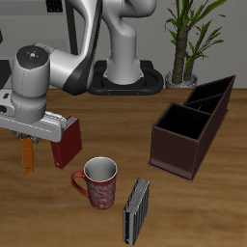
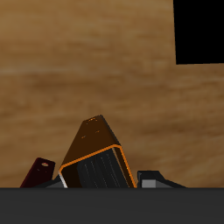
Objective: Place the orange book into the left desk caddy's right compartment
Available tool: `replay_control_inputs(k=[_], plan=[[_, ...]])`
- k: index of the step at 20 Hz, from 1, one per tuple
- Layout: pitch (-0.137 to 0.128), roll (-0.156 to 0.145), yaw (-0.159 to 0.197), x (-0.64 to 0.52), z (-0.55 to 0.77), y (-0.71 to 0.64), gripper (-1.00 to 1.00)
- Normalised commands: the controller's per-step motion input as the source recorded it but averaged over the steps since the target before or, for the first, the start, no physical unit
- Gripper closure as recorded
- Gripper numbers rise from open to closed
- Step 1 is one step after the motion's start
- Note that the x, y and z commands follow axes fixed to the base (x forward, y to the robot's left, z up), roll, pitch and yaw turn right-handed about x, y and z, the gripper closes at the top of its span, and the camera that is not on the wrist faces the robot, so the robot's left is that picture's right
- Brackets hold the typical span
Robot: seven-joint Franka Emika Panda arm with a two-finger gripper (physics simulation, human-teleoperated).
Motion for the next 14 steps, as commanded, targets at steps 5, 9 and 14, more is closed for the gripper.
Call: replay_control_inputs(k=[5, 9, 14], plan=[[0.011, -0.043, -0.032, -0.32, 0.66, 0.16, 1.0], [-0.03, -0.033, -0.027, -0.39, 0.71, 0.24, 1.0], [-0.024, -0.036, -0.045, -0.34, 0.52, 0.16, 1.0]])
